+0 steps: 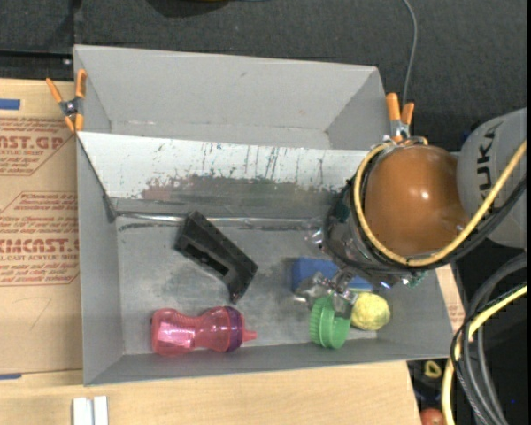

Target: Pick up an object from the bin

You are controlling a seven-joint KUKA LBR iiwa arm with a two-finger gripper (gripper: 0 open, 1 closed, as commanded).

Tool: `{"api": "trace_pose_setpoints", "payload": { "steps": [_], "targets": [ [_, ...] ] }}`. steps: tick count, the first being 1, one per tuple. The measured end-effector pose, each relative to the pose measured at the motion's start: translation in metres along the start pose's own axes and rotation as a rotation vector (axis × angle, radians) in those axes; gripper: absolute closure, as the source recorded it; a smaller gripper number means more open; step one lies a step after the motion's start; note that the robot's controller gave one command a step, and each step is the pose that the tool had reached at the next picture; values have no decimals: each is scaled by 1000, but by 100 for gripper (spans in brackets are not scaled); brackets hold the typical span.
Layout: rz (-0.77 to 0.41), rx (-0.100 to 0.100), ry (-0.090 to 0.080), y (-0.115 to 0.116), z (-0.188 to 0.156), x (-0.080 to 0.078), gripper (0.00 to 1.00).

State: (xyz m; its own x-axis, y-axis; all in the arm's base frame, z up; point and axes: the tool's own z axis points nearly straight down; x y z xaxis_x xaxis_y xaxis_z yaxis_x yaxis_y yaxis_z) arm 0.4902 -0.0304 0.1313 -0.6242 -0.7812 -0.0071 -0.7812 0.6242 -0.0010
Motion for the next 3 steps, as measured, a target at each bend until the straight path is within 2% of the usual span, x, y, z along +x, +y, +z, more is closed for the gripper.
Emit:
{"api": "trace_pose_setpoints", "payload": {
  "steps": [1, 2, 3],
  "targets": [
    [-9, 2, -2, -4, 1, 10, 100],
    [-244, -3, -3, -12, 53, 25, 100],
    [-86, 9, -10, -6, -10, 9, 100]
  ]
}}
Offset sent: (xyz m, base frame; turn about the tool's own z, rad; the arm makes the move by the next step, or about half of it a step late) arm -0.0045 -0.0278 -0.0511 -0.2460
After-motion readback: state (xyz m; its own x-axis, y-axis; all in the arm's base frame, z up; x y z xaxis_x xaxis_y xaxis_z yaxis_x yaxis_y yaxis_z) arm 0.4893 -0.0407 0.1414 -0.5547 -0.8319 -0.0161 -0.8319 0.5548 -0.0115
